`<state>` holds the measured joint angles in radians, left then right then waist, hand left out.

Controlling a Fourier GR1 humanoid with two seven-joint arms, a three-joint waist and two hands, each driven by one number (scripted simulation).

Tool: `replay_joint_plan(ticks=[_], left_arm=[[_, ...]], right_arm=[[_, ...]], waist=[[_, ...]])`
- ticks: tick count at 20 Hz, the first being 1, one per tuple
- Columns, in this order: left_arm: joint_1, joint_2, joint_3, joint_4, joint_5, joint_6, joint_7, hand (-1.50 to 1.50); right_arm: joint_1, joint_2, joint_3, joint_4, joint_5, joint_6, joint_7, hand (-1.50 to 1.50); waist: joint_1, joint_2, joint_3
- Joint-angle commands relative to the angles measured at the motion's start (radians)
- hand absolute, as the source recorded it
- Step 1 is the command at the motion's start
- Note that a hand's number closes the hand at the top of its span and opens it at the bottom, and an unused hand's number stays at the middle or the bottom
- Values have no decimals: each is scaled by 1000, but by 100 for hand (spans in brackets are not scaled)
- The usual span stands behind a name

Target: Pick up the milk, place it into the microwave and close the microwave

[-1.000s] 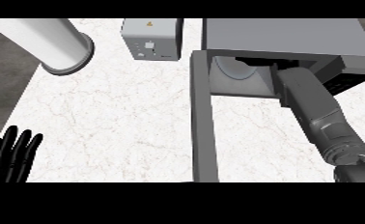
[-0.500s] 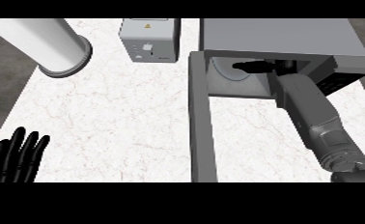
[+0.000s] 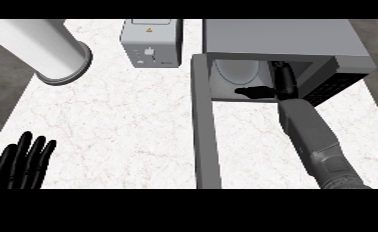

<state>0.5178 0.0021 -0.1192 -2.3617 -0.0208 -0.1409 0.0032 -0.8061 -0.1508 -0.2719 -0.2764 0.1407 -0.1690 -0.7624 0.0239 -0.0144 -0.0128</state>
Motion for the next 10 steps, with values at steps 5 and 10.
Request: replay_joint_plan(ticks=[5, 10], left_arm=[[17, 23, 6, 19, 33, -24, 3, -150], [-17, 26, -86, 36, 9, -61, 7, -150]], right_arm=[[195, 21, -16, -61, -57, 104, -38, -150], [348, 98, 8, -140, -71, 122, -106, -150]], waist=[[-33, 9, 12], [-39, 9, 12]])
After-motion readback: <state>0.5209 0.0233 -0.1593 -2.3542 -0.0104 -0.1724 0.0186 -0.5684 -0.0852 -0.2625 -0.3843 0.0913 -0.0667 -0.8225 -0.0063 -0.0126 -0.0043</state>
